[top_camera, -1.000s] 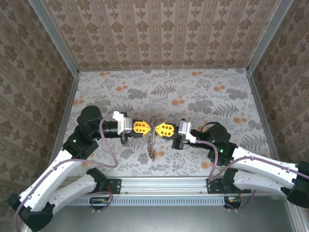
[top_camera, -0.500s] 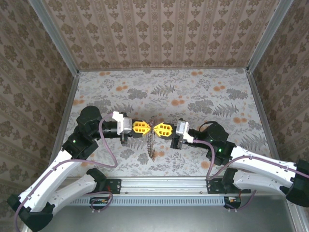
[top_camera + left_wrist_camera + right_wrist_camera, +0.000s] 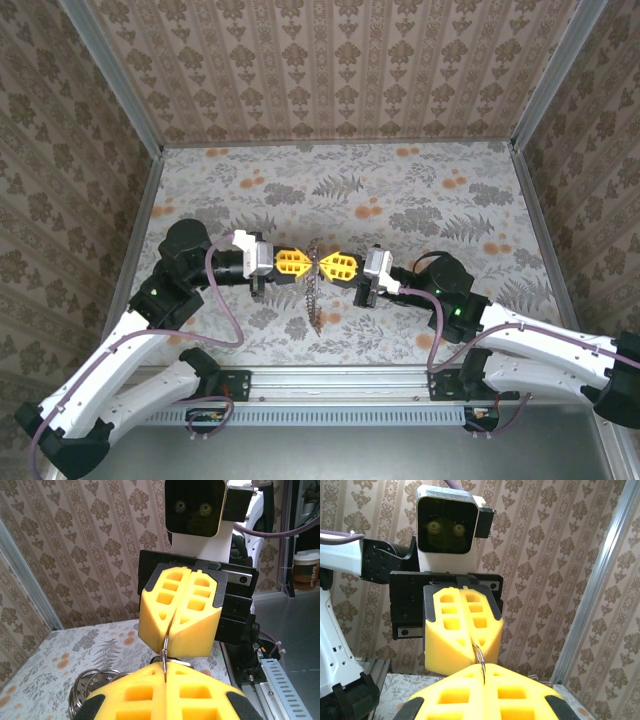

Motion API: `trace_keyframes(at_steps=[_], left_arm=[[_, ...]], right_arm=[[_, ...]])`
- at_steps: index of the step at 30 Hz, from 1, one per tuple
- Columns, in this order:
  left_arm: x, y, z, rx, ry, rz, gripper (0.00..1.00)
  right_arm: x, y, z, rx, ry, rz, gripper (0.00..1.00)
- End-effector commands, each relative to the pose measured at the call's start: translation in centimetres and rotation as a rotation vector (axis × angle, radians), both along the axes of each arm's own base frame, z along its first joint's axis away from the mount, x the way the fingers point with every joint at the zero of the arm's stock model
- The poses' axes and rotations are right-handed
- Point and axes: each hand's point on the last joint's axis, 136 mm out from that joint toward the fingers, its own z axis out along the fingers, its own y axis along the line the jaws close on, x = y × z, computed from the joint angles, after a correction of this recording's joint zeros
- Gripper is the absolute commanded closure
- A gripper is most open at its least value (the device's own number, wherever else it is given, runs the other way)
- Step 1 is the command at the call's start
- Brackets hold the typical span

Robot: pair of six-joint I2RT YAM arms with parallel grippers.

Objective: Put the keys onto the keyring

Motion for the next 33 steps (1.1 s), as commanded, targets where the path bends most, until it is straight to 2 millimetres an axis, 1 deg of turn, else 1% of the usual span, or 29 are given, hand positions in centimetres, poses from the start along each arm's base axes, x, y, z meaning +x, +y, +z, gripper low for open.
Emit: trace_keyframes(at_steps=[1, 9, 24, 27, 33], left_arm=[[-1.4, 0.5, 1.5, -0.050, -0.055, -0.046, 1.00], [-1.4, 0.5, 1.5, -0.053, -0.058, -0.040, 1.00], [-1.3, 0.6, 1.6, -0.056, -0.062, -0.030, 1.00], [-1.3, 0.6, 1.6, -0.056, -0.062, -0.028, 1.00], [-1.1, 0.5, 1.5, -0.053, -0.060, -0.024, 1.00]], right_arm=[[1.3, -1.1, 1.9, 0.048, 0.034, -0.085, 1.00], [1.9, -1.6, 1.8, 0.053, 0.079, -0.118, 1.00], [2.4, -1.9, 1.4, 0.053, 0.123, -0.129, 1.00], [1.8, -2.1, 1.5, 0.065, 0.101, -0.108, 1.00], [-0.9, -2.1, 2.3, 0.073, 0.011, 0.008, 1.00]])
